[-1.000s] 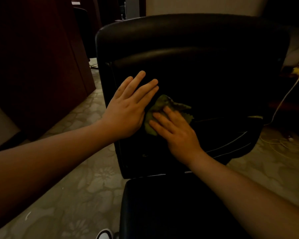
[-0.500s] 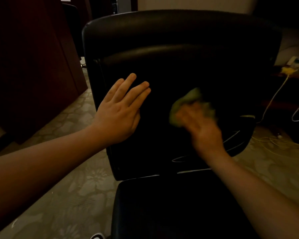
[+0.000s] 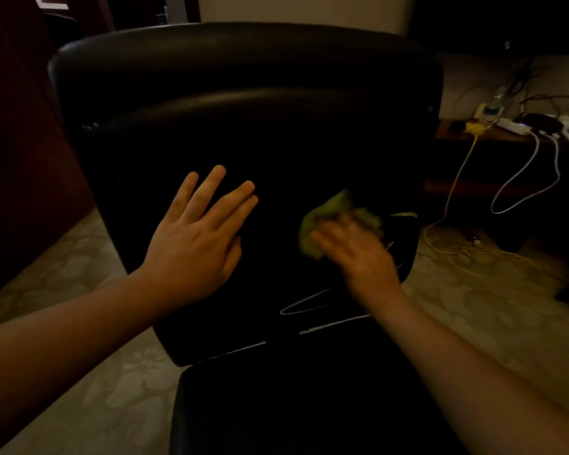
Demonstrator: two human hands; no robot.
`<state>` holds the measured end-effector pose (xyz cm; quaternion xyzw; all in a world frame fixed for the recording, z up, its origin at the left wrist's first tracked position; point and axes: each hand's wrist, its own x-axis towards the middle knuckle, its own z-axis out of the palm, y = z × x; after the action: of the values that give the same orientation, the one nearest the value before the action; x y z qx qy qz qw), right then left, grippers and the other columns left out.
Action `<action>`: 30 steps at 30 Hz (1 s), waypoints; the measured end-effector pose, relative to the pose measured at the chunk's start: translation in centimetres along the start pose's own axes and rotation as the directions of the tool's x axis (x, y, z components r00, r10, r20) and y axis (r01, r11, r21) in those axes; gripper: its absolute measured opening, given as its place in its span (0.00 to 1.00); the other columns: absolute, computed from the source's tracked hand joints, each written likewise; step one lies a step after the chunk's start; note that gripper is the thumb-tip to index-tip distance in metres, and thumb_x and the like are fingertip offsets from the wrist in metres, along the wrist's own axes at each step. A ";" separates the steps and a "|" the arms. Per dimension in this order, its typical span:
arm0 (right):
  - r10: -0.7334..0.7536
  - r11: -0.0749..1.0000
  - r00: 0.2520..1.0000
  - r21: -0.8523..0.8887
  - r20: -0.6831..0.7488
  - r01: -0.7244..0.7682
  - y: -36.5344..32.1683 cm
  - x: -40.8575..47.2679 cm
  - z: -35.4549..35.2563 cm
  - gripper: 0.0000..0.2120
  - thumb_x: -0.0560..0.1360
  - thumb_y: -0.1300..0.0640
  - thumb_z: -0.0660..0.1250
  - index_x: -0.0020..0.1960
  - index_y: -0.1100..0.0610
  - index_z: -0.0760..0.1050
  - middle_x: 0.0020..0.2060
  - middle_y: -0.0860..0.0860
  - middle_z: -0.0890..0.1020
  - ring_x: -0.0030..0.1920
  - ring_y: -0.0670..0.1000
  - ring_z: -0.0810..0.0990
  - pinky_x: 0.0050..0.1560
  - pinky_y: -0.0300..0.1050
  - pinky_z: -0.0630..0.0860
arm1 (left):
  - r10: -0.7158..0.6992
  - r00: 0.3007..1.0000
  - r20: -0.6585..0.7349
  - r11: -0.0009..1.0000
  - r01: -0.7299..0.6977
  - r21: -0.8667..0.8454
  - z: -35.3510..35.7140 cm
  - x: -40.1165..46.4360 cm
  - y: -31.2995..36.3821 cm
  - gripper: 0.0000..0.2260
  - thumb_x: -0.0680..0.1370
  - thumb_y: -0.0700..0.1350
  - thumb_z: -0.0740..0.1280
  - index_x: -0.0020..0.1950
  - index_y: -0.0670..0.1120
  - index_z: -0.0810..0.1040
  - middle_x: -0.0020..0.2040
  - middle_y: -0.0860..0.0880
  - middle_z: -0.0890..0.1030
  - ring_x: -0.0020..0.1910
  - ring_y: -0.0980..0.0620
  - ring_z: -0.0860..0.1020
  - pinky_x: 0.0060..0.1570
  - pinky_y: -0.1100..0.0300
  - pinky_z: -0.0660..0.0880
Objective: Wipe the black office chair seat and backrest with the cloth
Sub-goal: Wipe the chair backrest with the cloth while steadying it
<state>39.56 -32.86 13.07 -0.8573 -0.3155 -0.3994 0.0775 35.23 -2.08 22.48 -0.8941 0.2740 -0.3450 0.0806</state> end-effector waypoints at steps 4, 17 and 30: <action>0.420 0.904 0.873 0.031 -0.249 -0.427 2.5 2.2 -2.0 0.30 0.75 0.73 0.63 0.74 0.56 0.69 0.75 0.53 0.67 0.77 0.58 0.59 0.78 0.54 0.55 | 0.014 0.999 0.042 1.000 -0.013 -0.018 0.3 1.0 1.3 0.29 0.82 0.56 0.55 0.82 0.47 0.61 0.83 0.48 0.60 0.83 0.41 0.47 0.80 0.37 0.43; 0.041 0.999 0.995 0.007 -0.089 -0.041 6.5 -0.3 -1.9 0.21 0.81 0.66 0.64 0.72 0.56 0.73 0.73 0.54 0.71 0.76 0.57 0.64 0.75 0.53 0.62 | 0.197 0.969 0.147 0.961 -0.221 0.165 2.9 3.5 4.2 0.31 0.82 0.58 0.52 0.83 0.47 0.57 0.84 0.46 0.53 0.83 0.39 0.46 0.78 0.32 0.44; 0.187 0.928 0.976 0.306 0.110 -0.212 -2.6 -8.2 4.5 0.26 0.79 0.67 0.53 0.75 0.57 0.68 0.77 0.55 0.65 0.80 0.50 0.54 0.79 0.51 0.53 | 0.186 0.967 0.176 0.946 -0.225 0.233 3.6 3.4 4.3 0.33 0.81 0.60 0.50 0.84 0.46 0.53 0.85 0.45 0.48 0.83 0.39 0.43 0.77 0.30 0.43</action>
<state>36.85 -33.03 3.73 -0.8765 -0.2894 -0.2996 0.2414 37.85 -7.73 20.28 -0.8668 0.3132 -0.2975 0.2493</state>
